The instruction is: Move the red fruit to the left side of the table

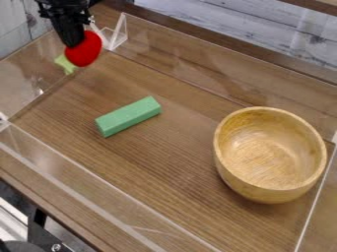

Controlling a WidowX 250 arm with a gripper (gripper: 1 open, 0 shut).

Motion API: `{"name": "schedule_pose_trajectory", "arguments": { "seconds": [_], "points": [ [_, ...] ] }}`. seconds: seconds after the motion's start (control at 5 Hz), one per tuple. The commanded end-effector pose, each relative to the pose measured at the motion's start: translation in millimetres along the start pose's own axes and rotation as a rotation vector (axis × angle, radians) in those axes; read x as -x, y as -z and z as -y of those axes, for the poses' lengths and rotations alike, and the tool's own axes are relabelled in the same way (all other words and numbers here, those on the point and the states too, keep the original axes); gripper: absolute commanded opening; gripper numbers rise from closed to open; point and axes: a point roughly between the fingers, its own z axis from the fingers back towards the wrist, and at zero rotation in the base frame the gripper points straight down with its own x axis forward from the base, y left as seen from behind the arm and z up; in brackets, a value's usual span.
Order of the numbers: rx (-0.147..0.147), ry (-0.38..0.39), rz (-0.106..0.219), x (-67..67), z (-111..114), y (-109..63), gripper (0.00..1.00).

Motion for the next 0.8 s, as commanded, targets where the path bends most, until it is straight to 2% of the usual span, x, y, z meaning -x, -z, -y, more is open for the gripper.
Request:
{"name": "schedule_pose_trajectory", "arguments": {
  "seconds": [0.0,0.4,0.6],
  "points": [
    [-0.024,-0.023,0.032,-7.7,0.6,-10.4,0.00],
    [0.001,0.003,0.011,-8.4,-0.4,15.1,0.00],
    [0.021,0.022,0.008,-16.6,-0.4,21.7,0.00]
  ]
}}
